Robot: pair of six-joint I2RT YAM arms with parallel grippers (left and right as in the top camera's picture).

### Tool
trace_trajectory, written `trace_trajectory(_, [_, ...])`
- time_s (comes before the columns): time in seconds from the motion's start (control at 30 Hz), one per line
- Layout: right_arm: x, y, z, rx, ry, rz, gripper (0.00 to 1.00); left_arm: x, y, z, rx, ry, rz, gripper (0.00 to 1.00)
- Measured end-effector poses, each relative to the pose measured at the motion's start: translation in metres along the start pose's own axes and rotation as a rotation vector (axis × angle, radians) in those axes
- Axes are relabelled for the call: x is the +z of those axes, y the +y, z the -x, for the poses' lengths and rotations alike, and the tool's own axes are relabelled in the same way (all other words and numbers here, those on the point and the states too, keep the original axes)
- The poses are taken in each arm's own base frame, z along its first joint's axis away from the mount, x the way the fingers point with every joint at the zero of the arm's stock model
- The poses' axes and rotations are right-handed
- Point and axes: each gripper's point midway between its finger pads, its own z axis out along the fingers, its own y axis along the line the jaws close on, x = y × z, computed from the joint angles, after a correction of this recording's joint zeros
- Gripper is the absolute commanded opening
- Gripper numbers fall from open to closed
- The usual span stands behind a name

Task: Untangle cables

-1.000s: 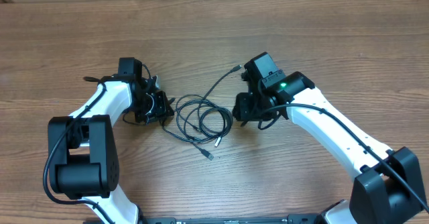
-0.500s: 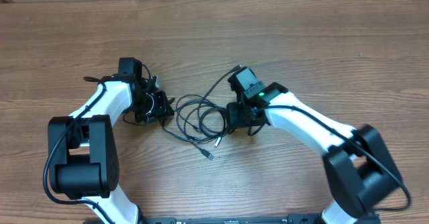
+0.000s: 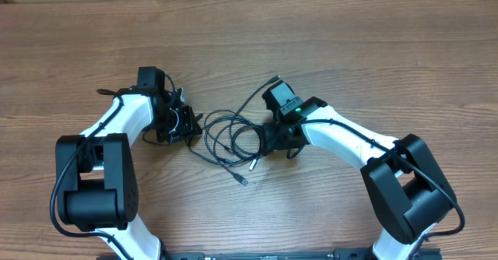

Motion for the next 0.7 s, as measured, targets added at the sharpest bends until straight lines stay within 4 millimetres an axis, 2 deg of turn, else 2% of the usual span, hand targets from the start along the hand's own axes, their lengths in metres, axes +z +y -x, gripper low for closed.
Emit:
trace_trajectory(0.1, [0.000, 0.001, 0.006, -0.015, -0.024, 0.002, 0.51, 0.000, 0.000, 0.000, 0.000, 0.000, 0.000, 0.33])
trace_trajectory(0.2, [0.000, -0.001, 0.011, -0.030, -0.051, -0.016, 0.45, 0.000, 0.000, 0.000, 0.000, 0.000, 0.000, 0.33])
trace_trajectory(0.43, [-0.001, -0.006, 0.019, -0.082, -0.084, -0.050, 0.46, 0.000, 0.000, 0.000, 0.000, 0.000, 0.000, 0.32])
trace_trajectory(0.47, [-0.001, -0.007, 0.020, -0.092, -0.089, -0.055, 0.46, 0.000, 0.000, 0.000, 0.000, 0.000, 0.000, 0.24])
trace_trajectory(0.5, [-0.001, -0.007, 0.021, -0.102, -0.093, -0.059, 0.47, 0.000, 0.000, 0.000, 0.000, 0.000, 0.001, 0.04])
trace_trajectory(0.57, [-0.001, -0.008, 0.020, -0.123, -0.092, -0.065, 0.56, 0.001, 0.004, -0.001, 0.000, 0.002, 0.019, 0.04])
trace_trajectory(0.7, [0.000, -0.012, 0.010, -0.140, -0.050, -0.075, 0.66, 0.001, 0.003, -0.009, 0.025, 0.045, 0.007, 0.09])
